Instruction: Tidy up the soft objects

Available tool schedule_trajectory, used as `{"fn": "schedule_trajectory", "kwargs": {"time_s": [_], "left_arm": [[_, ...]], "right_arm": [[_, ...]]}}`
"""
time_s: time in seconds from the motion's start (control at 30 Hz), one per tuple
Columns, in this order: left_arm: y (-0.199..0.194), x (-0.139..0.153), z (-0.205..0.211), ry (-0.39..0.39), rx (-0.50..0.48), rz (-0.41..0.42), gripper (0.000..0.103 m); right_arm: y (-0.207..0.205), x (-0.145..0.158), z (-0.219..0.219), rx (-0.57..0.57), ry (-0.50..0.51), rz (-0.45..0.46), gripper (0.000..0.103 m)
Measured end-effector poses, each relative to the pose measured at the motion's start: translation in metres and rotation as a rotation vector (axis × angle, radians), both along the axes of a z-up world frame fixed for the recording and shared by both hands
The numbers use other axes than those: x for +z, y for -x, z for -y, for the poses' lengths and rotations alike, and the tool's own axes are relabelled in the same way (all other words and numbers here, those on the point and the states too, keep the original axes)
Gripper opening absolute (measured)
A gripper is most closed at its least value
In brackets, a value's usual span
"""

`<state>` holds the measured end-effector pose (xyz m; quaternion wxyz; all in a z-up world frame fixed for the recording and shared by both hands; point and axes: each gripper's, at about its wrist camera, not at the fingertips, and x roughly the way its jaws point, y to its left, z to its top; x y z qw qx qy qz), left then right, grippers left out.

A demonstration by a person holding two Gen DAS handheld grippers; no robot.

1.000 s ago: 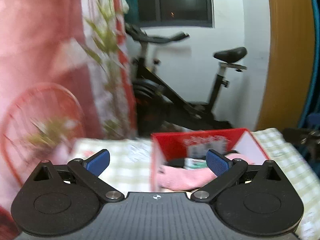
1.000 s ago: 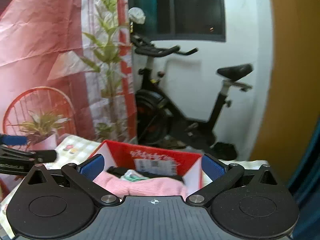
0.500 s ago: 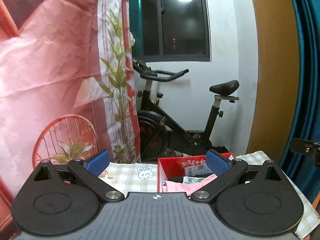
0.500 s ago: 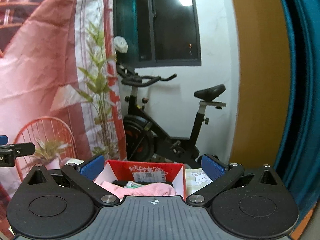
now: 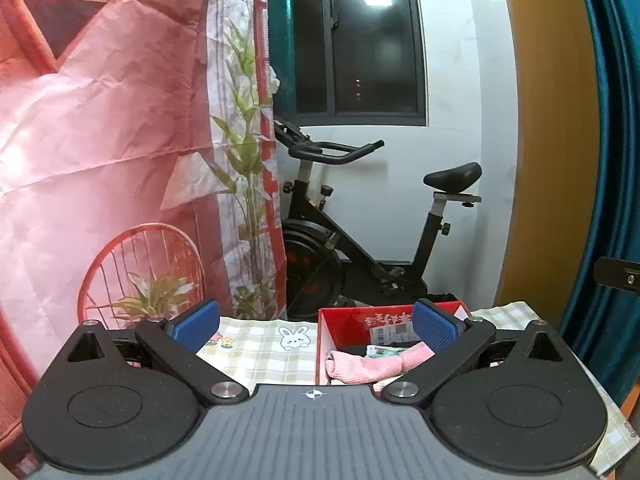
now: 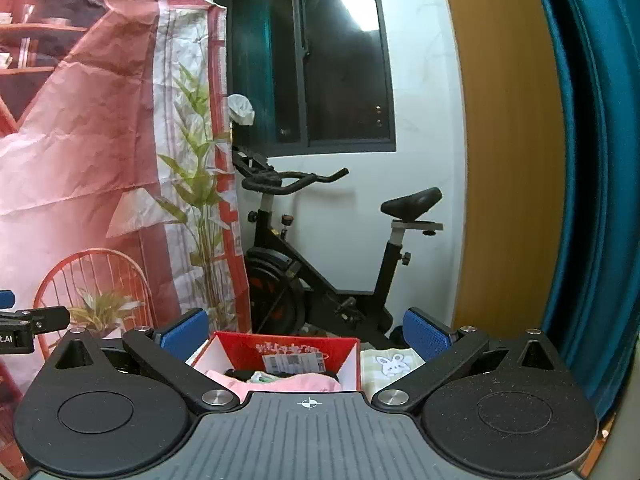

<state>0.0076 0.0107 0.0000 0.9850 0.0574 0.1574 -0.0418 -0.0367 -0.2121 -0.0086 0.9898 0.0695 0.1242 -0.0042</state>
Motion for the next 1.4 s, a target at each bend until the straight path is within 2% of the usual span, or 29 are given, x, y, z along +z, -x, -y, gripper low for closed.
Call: {"fn": "schedule_trajectory", "kwargs": {"time_s": [0.47, 1.4], "left_arm": [[0.000, 0.002, 0.000, 0.003, 0.028, 0.008, 0.103], [0.001, 0.000, -0.004, 0.008, 0.017, 0.012, 0.103]], "right_arm": [[-0.004, -0.006, 0.001, 0.002, -0.013, -0.025, 0.103], [-0.003, -0.012, -0.002, 0.001, -0.010, -0.029, 0.103]]}}
